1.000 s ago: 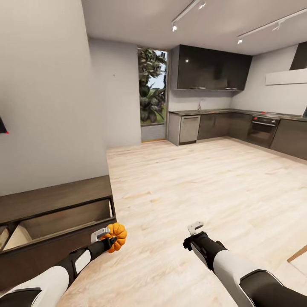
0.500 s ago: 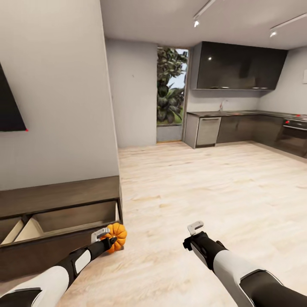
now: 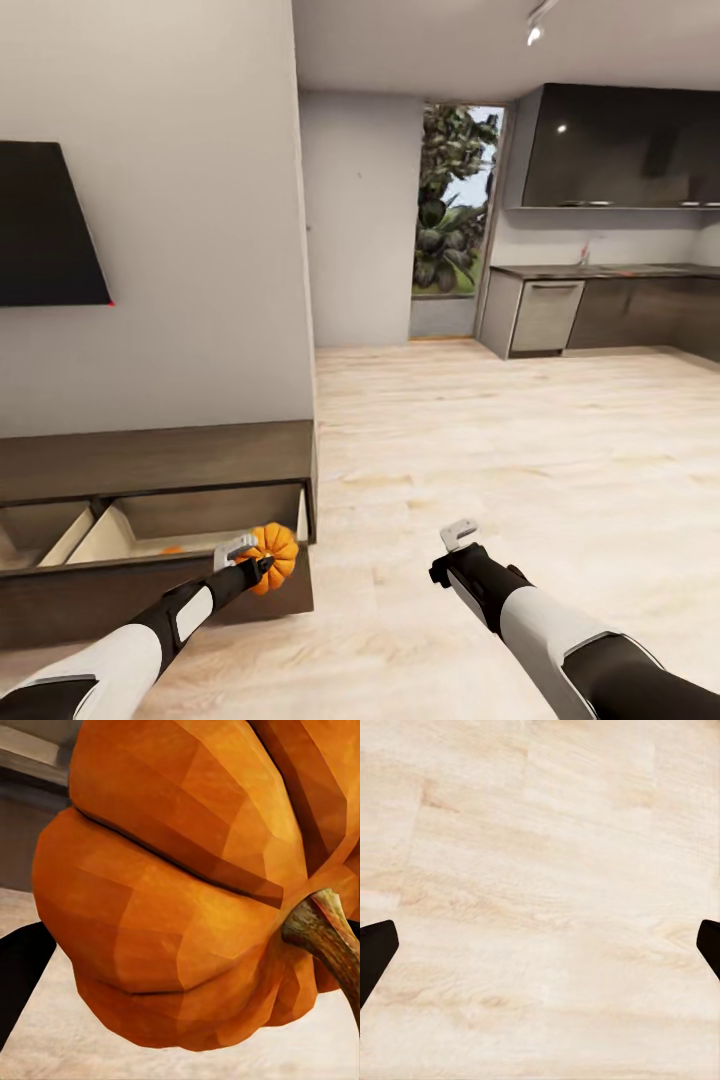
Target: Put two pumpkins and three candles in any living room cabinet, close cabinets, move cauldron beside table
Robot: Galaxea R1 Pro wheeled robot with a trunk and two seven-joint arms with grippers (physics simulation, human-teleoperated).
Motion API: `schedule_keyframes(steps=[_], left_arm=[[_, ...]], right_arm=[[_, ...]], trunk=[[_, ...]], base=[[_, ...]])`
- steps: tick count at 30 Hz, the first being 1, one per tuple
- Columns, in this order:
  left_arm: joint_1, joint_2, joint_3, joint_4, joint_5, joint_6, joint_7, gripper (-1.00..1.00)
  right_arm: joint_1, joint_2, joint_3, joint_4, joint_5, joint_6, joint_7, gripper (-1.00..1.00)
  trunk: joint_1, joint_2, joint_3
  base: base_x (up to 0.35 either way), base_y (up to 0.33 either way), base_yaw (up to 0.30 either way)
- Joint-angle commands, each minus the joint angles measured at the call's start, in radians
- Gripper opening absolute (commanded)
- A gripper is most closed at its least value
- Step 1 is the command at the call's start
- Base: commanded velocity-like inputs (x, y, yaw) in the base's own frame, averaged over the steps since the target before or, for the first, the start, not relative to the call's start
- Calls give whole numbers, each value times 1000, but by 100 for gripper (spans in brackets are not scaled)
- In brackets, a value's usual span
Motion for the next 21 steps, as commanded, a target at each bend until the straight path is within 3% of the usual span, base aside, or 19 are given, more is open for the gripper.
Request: schedule_keyframes(steps=[1,14,21], left_arm=[[0,0,7,-2,6,8,-2,-100],[0,0,7,-2,6,7,-2,-100],[0,0,7,-2,6,8,-2,-100]], right_arm=[[0,0,2,-2,5,7,-2,100],[0,-1,2,-2,5,7,-2,100],[0,-1,2,-2,5,7,-2,100]], trunk=[[0,0,-1],[0,0,-1],[0,0,-1]], base=[[334,-1,283],[335,0,285],[291,-132,285]])
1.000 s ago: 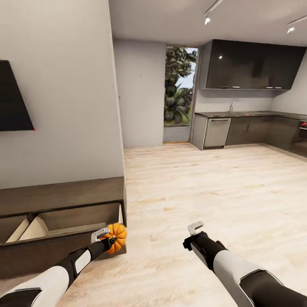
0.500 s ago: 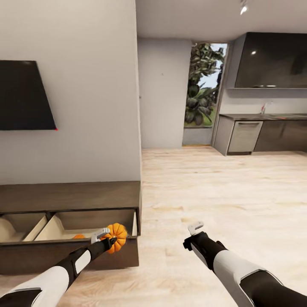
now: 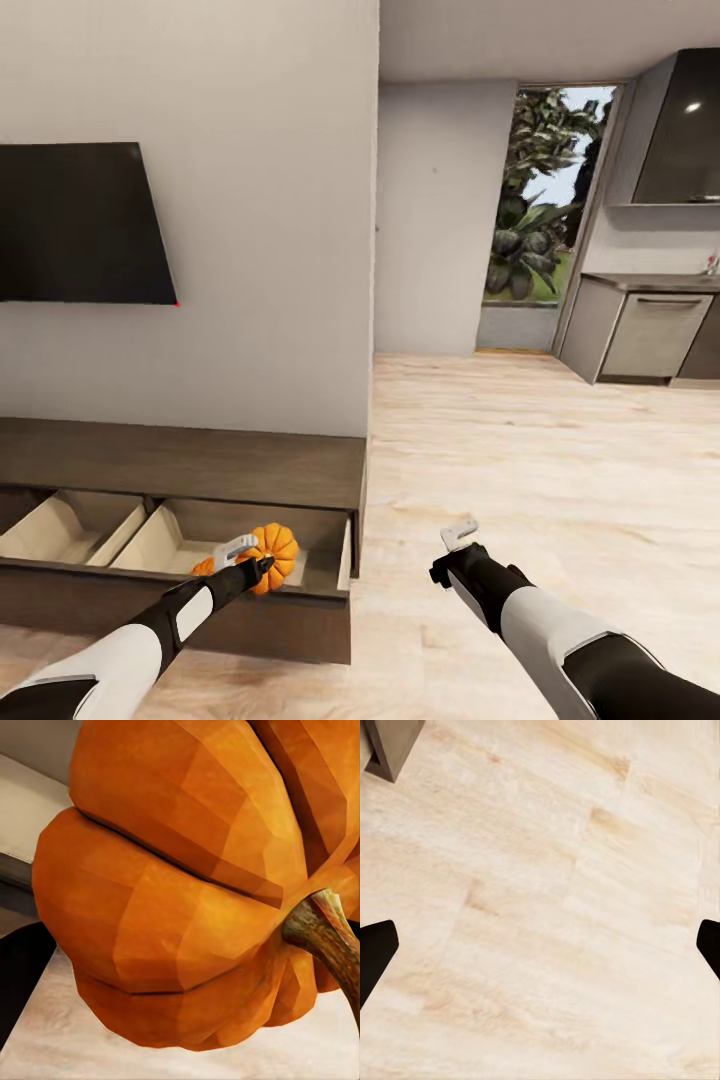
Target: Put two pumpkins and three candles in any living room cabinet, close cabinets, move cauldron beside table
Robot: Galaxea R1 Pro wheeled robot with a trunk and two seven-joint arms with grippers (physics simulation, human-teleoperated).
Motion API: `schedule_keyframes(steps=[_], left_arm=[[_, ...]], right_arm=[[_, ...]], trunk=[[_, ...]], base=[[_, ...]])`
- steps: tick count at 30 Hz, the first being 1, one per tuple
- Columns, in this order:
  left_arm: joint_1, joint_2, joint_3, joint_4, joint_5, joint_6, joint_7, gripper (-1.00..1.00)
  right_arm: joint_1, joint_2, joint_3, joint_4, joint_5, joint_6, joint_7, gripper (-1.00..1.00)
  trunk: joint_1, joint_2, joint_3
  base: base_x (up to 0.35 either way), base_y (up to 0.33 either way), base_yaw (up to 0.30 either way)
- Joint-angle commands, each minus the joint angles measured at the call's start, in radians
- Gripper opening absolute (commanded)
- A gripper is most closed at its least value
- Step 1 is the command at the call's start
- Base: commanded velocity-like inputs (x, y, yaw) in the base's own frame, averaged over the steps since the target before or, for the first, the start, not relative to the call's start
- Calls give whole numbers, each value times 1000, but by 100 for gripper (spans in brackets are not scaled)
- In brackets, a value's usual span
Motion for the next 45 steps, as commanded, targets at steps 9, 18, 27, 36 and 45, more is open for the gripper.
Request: schedule_keyframes(steps=[9,18,27,36,45], left_arm=[[-1,0,7,-2,7,9,-2,-100],[-1,0,7,-2,7,9,-3,-100],[-1,0,7,-4,7,6,-3,-100],[-1,2,6,-27,6,13,-13,-100],[-2,6,3,-63,-2,183,-1,-100]], right_arm=[[0,0,2,-1,5,7,-2,100],[0,0,2,-2,3,7,-2,100],[0,-2,-2,-2,0,7,-3,100],[0,-2,-11,-5,-4,10,0,100],[-1,-5,-158,-12,-6,18,-2,100]], trunk=[[0,0,-1],[0,0,-1],[0,0,-1],[0,0,-1],[0,0,-7]], base=[[213,-234,286],[284,-144,256],[159,29,18],[3,1,0],[0,0,0]])
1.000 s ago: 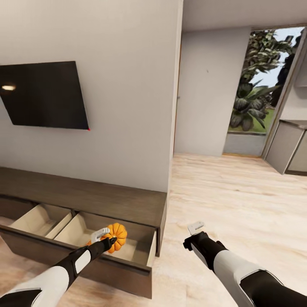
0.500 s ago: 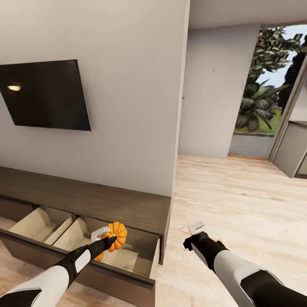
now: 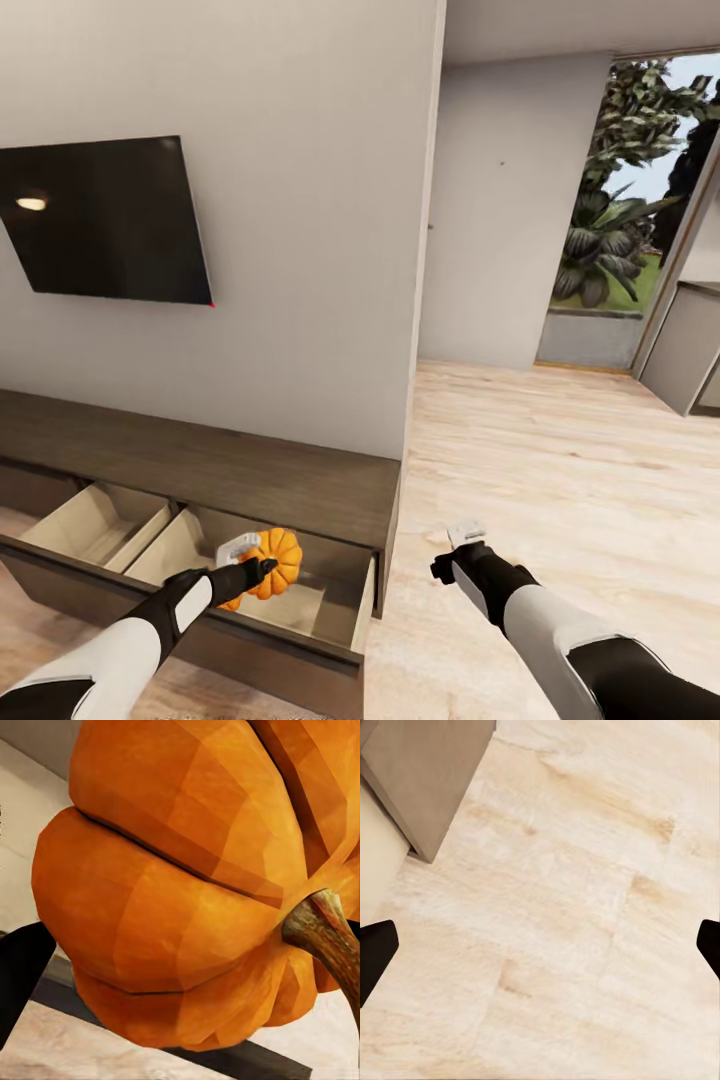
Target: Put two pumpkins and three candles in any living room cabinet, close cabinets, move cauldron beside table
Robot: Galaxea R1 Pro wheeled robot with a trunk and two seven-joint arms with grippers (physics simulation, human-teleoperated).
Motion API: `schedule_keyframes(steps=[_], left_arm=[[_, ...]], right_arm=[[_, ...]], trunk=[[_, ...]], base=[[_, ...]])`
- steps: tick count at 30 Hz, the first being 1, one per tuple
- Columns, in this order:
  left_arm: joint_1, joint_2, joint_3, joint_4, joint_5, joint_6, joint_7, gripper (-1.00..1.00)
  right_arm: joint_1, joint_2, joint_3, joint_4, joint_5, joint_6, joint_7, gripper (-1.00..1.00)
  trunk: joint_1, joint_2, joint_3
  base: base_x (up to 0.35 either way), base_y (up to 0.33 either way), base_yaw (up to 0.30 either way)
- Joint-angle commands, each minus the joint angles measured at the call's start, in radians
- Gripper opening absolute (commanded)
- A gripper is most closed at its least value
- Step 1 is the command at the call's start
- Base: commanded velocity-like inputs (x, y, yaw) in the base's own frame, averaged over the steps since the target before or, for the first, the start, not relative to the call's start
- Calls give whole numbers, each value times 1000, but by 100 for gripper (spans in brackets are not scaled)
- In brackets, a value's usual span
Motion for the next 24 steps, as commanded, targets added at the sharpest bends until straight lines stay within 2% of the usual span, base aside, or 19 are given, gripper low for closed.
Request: schedule_keyframes(steps=[1,4,6,10,12,17,21,24], left_arm=[[-2,0,7,-2,6,31,11,-100],[-5,-1,7,-2,5,96,45,-100],[-7,-1,6,-2,5,182,75,-100],[-10,-2,6,-3,4,308,103,-100],[-17,-5,5,-4,4,341,114,-100],[-89,-31,2,-35,-2,451,181,-100],[-129,-44,2,-42,-5,507,202,-100],[-189,-48,1,-43,-6,526,208,-100]], right_arm=[[0,0,-12,-2,4,8,-4,100],[0,0,-28,-2,4,9,-6,100],[0,-1,-35,-2,4,10,-7,100],[0,-3,-39,-2,4,13,-7,100],[0,-7,-40,-2,4,21,-5,100],[0,-39,-42,-2,1,41,3,100],[0,-45,-45,-2,0,44,4,100],[0,-47,-50,-2,-1,44,5,100]], trunk=[[0,-1,-3],[0,-1,-7],[0,-1,-10],[0,-1,-17],[0,-1,-20],[0,-1,-28],[0,-1,-35],[0,-1,-39]], base=[[0,0,0],[0,0,0],[0,0,0],[0,0,0],[0,0,0],[0,0,0],[0,0,0],[0,0,0]])
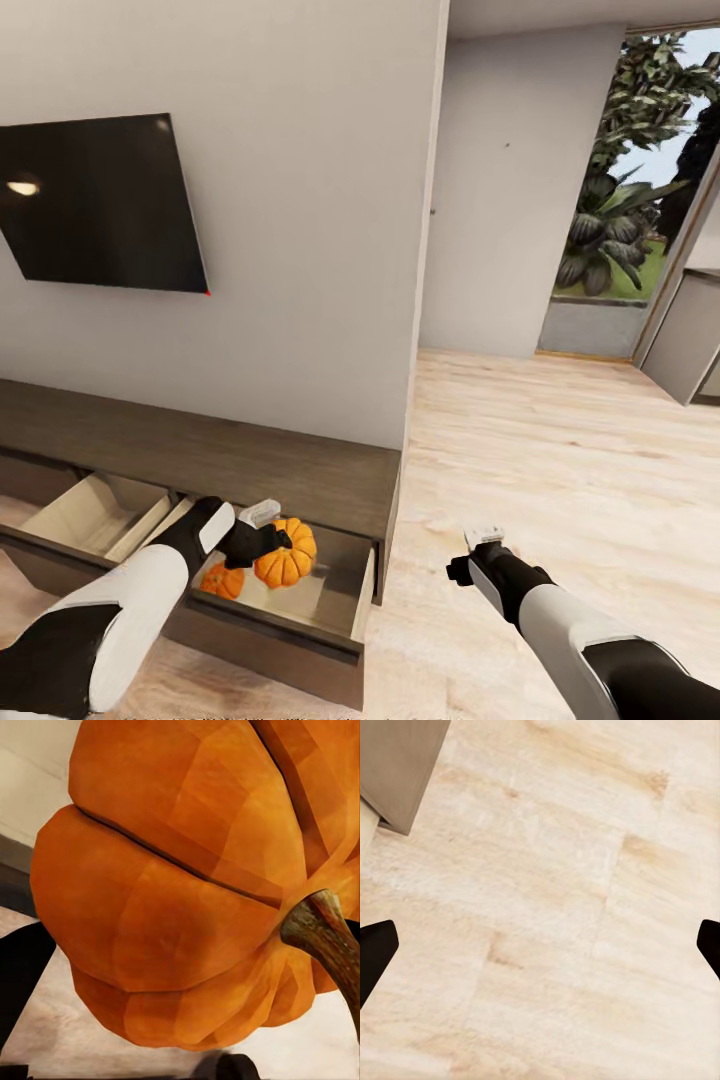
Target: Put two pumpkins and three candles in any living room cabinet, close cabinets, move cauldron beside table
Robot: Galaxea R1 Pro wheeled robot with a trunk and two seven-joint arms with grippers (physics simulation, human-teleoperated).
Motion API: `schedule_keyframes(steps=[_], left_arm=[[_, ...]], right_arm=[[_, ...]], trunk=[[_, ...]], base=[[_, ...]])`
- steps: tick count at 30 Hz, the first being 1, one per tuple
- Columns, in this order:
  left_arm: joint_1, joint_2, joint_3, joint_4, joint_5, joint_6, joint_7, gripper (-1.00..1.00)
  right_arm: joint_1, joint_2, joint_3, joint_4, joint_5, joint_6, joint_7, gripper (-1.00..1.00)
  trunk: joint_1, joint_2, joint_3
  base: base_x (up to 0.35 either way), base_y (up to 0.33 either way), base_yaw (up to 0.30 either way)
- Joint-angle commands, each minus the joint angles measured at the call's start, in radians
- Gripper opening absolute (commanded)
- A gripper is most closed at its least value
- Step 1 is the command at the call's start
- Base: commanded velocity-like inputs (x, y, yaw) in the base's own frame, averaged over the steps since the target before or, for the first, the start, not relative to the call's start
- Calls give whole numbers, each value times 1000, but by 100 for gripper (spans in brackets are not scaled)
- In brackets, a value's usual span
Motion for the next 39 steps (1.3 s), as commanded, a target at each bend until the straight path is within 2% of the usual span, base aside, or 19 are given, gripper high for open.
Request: schedule_keyframes(steps=[1,5,10,12,14,16,18,21,24,29,34,39], left_arm=[[-23,-1,2,3,-4,9,-1,-100],[-88,-18,2,8,-4,44,1,-100],[-110,-37,2,6,-4,66,-2,-100],[-116,-39,2,0,-3,69,-8,-100],[-120,-40,-2,-17,-3,71,-12,-100],[-122,-41,-19,-26,-6,71,-13,-100],[-123,-45,-59,-30,-11,72,-12,-100],[-123,-52,-170,-30,-16,72,-12,-100],[-123,-58,-221,-26,-17,72,-12,-100],[-123,-61,-243,-8,-18,71,-7,-100],[-123,-63,-250,52,-20,69,-1,-100],[-123,-70,-252,65,-21,69,-1,-100]], right_arm=[[0,0,6,-2,3,8,-2,100],[0,-1,4,-2,3,7,-2,100],[0,-13,3,-2,-1,7,-1,100],[0,-20,3,-2,-13,7,1,100],[0,-27,3,-2,-43,6,2,100],[0,-34,3,-2,-67,6,3,100],[0,-39,3,-2,-82,6,3,100],[0,-46,3,-2,-94,6,3,100],[0,-54,3,-3,-98,6,4,100],[0,-58,3,-3,-99,6,8,100],[0,-59,3,-4,-99,6,10,100],[0,-58,3,-3,-99,6,10,100]], trunk=[[0,0,-3],[0,0,-9],[0,0,-17],[0,0,-21],[0,0,-24],[0,0,-27],[0,0,-30],[0,0,-35],[0,0,-40],[0,0,-48],[0,0,-56],[0,0,-64]], base=[[0,0,0],[0,0,0],[0,0,0],[0,0,0],[0,0,0],[0,0,0],[0,0,0],[0,0,0],[0,0,0],[8,0,0],[143,0,0],[247,0,0]])
